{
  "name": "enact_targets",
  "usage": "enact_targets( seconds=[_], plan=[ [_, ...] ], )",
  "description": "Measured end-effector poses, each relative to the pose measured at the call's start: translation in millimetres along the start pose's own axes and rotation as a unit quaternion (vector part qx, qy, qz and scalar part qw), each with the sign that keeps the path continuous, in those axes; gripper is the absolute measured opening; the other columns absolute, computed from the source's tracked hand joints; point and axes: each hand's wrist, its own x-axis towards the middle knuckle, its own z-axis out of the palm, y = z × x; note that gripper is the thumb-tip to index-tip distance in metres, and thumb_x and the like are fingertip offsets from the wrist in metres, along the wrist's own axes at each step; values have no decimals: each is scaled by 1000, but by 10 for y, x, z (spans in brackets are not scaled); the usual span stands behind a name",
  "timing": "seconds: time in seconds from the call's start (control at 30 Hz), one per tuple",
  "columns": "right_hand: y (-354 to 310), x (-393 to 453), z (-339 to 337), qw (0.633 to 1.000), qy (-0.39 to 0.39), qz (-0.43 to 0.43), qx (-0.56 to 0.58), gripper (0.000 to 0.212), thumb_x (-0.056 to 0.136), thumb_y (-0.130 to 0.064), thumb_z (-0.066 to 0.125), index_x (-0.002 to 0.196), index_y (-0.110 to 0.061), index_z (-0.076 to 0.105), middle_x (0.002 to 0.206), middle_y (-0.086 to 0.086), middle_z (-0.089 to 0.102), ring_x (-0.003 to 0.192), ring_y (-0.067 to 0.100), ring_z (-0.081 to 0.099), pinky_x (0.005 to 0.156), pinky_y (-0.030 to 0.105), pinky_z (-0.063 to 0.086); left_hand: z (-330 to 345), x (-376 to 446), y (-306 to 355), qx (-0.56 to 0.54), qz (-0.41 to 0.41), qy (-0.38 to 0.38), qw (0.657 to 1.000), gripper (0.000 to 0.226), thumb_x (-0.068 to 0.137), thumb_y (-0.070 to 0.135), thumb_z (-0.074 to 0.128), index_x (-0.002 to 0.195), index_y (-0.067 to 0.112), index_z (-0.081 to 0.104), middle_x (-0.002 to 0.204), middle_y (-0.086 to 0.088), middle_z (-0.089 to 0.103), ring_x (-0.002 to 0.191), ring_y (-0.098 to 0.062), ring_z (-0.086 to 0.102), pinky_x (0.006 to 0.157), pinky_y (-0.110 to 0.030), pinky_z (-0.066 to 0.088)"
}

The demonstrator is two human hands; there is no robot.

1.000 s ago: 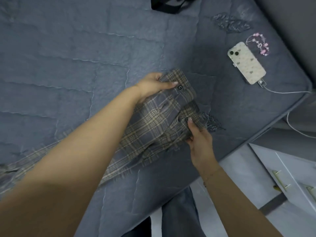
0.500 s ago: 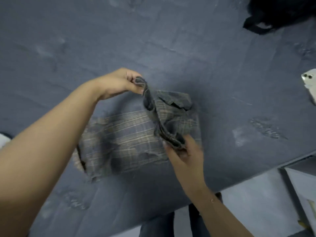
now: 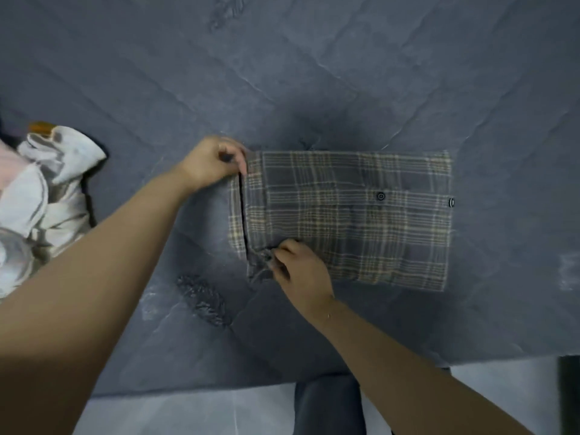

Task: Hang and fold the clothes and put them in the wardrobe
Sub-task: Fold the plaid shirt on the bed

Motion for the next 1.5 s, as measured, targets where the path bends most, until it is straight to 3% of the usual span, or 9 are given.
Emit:
enact_targets(
  seconds=[0.17, 0.4, 0.7, 0.8, 0.87, 1.03, 1.2, 1.37, 1.5],
  plan=[
    [0, -127, -6, 989, 40, -121, -80, 50, 85, -21, 64, 134, -14, 57, 137, 4, 50, 127, 23, 44, 105, 44, 42, 50, 122, 92, -68, -19, 104, 992, 27, 85, -9, 55, 81, 17, 62, 112, -6, 51, 103, -9, 50, 92, -16, 37],
    [204, -118, 140, 980, 8, 8, -198, 113, 77, -28, 79, 157, -21, -1, 163, 8, -11, 150, 30, -5, 119, 54, -1, 281, 383, 100, 6, -145, -34, 989, 74, 77, 52, 74, 138, 25, 41, 140, -5, 42, 124, -22, 43, 100, -28, 36],
    [296, -118, -238, 996, 81, -26, 31, 65, 76, 8, 71, 137, -11, 55, 141, 6, 54, 129, 20, 52, 110, 42, 41, 308, 84, 254, -142, -158, 20, 977, 31, 81, 14, 77, 105, 15, 57, 107, -3, 58, 100, -15, 53, 74, -19, 43],
    [202, -397, -767, 973, 86, 80, 197, 31, 89, 6, 59, 101, -21, 64, 77, -25, 64, 70, -9, 55, 66, 15, 47, 237, -171, 526, -193, -136, -15, 972, 54, 85, 0, 67, 133, 21, 52, 130, 7, 49, 118, -6, 42, 86, -6, 40],
    [125, -610, -1202, 932, 107, 131, 321, 36, 93, 6, 53, 75, -25, 52, 59, -15, 52, 54, 1, 45, 56, 21, 39, 149, -383, 739, -238, -137, -99, 957, 50, 90, -1, 56, 133, 24, 57, 131, 5, 57, 118, -10, 50, 94, -17, 44],
    [8, -958, -2213, 742, 81, 197, 636, 22, 87, -15, 58, 103, -7, 70, 104, 14, 73, 93, 29, 71, 71, 35, 60, -193, -809, 1330, -451, -221, -116, 857, 27, 80, 26, 52, 71, 12, 74, 57, -2, 66, 43, -7, 59, 40, -14, 48],
    [457, -774, -2777, 719, -2, 279, 637, 30, 90, -28, 54, 101, -14, 78, 109, 10, 73, 97, 26, 71, 70, 36, 60, -174, -769, 1761, -504, -201, -171, 822, 45, 78, 51, 53, 69, 9, 68, 57, -2, 61, 42, -8, 54, 40, -14, 45],
    [1285, -267, -2509, 731, 46, 323, 599, 33, 102, -31, 45, 126, -14, 59, 113, 4, 69, 98, 18, 67, 87, 34, 55, 663, -523, 1479, -554, -262, 17, 790, 26, 100, 36, 43, 104, 13, 54, 92, -8, 66, 74, -14, 61, 67, -23, 52],
    [1785, -432, -2030, 772, 110, 389, 490, 18, 100, -23, 49, 102, -12, 63, 93, 3, 65, 68, 8, 65, 58, 17, 51, 1623, -709, 1026, -412, -301, 76, 857, 9, 99, 25, 50, 107, 23, 53, 93, 5, 56, 79, -6, 50, 71, -22, 39]
  ],
)
